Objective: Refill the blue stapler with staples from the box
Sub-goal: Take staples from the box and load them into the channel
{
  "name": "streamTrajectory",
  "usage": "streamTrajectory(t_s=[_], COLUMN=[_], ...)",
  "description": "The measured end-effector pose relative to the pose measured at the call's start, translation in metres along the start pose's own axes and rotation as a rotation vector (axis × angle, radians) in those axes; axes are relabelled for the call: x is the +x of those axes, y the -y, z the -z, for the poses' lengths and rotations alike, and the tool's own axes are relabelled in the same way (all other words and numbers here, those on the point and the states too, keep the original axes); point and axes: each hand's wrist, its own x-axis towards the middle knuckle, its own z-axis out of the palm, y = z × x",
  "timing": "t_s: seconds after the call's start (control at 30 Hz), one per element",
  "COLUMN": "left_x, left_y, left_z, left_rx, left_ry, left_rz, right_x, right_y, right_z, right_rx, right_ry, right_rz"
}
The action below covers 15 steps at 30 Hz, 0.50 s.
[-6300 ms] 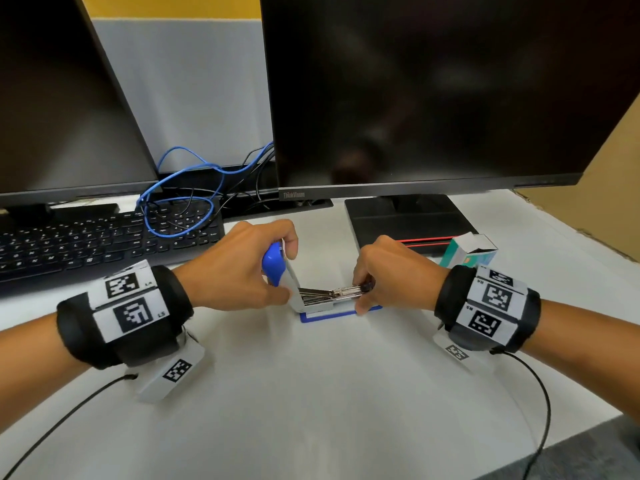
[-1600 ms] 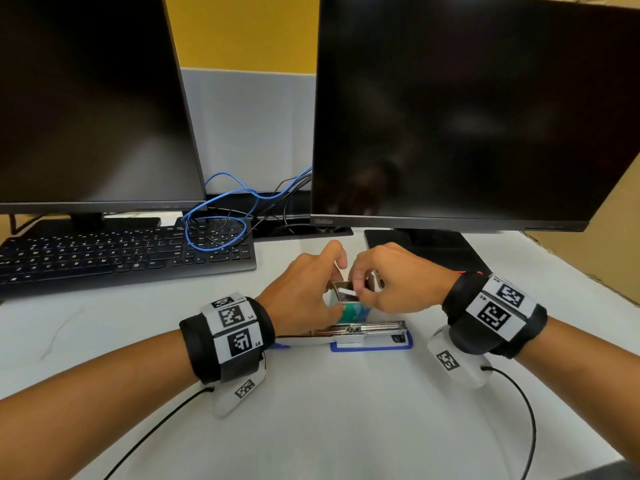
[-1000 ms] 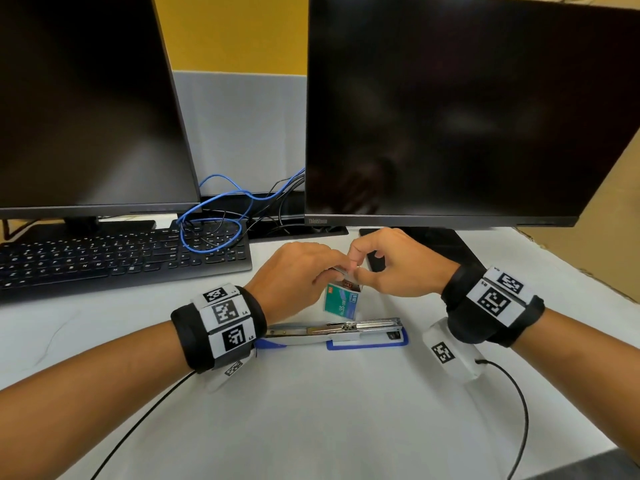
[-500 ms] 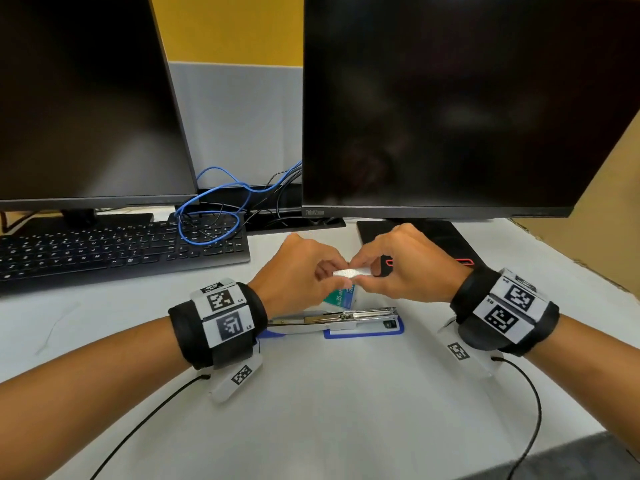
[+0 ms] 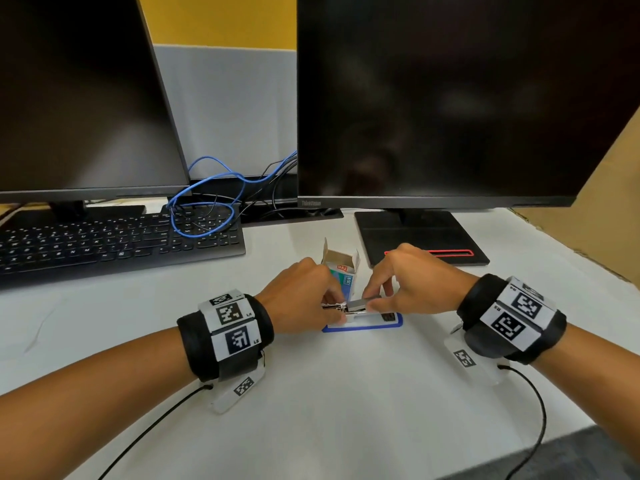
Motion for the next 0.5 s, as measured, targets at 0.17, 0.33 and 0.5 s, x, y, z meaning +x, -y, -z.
streamTrajectory(t_s=[0.17,0.33,0.5], left_x=[0.0009,-0.0004,-0.0025], left_y=[-0.0001,-0.0053,-0.0093], left_z=[-0.0019,0.0004,0.0025], left_rx=[0.009,0.041,0.110], left_ry=[0.019,0.012,0.035], left_rz=[0.010,-0.030,-0.064], right_x=[-0.0007,0.0013,0.0019], right_y=[-0.0043,-0.0053,-0.0059], right_z=[0.0049,0.0039,0.0010], right_rx=[-0.013,-0.035,-0.100], right_ry=[0.043,0.055,0.055], right_rz=[-0.016,-0.019,-0.046])
